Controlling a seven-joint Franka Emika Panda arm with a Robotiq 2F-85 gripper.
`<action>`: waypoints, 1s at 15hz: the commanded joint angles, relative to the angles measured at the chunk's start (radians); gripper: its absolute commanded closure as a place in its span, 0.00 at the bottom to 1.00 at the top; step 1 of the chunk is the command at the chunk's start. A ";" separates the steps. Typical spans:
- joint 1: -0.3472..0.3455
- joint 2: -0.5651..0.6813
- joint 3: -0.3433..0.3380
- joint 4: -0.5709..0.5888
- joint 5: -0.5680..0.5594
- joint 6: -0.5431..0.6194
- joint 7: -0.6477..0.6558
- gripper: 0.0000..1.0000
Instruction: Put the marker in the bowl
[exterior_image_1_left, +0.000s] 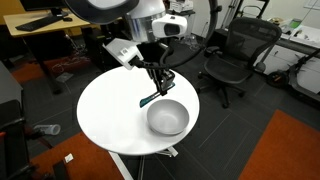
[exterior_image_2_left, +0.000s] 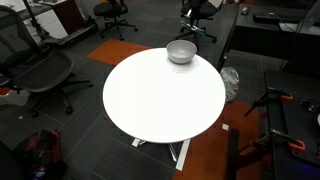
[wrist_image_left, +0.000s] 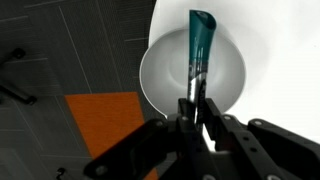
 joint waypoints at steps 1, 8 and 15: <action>-0.017 0.092 0.015 0.095 -0.001 0.000 -0.029 0.95; -0.044 0.211 0.032 0.207 0.022 0.011 -0.051 0.95; -0.100 0.304 0.092 0.268 0.096 0.046 -0.120 0.95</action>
